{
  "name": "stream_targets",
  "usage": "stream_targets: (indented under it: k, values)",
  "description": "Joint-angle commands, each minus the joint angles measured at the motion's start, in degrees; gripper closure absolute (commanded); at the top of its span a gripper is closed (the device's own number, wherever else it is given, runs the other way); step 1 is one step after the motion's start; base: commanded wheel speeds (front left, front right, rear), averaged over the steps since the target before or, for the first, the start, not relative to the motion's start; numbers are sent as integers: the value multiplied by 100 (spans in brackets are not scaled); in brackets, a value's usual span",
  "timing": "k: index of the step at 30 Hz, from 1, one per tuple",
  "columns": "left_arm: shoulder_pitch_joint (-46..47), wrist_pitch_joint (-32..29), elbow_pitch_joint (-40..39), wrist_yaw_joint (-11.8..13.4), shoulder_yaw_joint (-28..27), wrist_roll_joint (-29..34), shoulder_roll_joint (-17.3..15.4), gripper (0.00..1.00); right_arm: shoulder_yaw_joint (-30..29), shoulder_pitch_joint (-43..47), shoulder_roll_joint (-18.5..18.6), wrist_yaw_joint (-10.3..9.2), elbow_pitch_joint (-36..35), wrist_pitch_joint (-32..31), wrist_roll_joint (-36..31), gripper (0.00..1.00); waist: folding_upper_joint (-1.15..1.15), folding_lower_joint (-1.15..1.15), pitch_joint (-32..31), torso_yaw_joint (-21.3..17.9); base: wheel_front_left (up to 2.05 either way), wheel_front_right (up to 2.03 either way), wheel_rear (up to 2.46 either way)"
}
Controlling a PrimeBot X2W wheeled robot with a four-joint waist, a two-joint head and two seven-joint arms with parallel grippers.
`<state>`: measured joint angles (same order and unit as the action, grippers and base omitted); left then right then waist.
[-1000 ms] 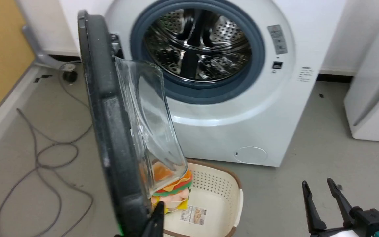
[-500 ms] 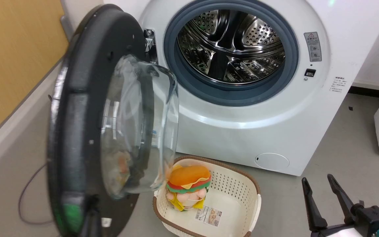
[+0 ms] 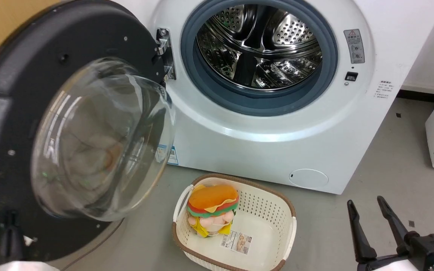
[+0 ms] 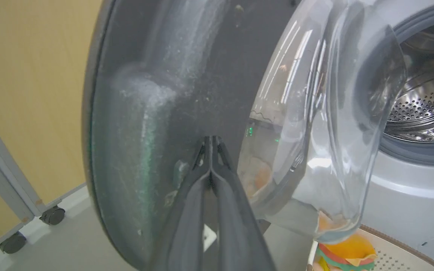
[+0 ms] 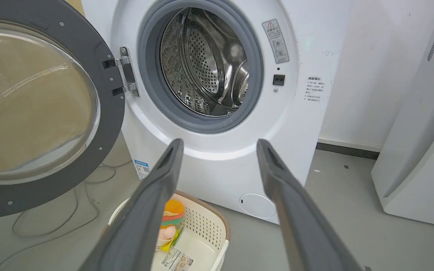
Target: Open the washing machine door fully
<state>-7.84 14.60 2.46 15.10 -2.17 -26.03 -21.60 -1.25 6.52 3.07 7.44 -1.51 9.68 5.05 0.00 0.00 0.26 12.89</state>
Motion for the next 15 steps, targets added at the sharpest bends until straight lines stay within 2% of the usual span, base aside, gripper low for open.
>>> stream_targets:
  k: [1, 5, 8, 15]
  values:
    - [152, 28, 182, -32, -119, -56, -85, 100, -6, 65, -19, 5, -45, 5, 11, 0, 0, 0, 12, -2, 0, 0, 0]
    - [472, 36, 923, -301, -344, -203, -221, 100, 6, 61, -19, 5, -46, 2, 27, 0, 0, 0, 36, -27, 0, 0, 0]
    - [677, 38, 1227, -412, -470, -147, -238, 100, 7, 59, -19, 5, -47, -3, 34, 0, 0, 0, 57, -52, 0, 0, 0]
    - [661, 39, 1343, -532, -746, 135, 5, 100, -7, 68, -19, 5, -36, -66, 15, 0, 0, 0, 55, -102, 0, 0, 0]
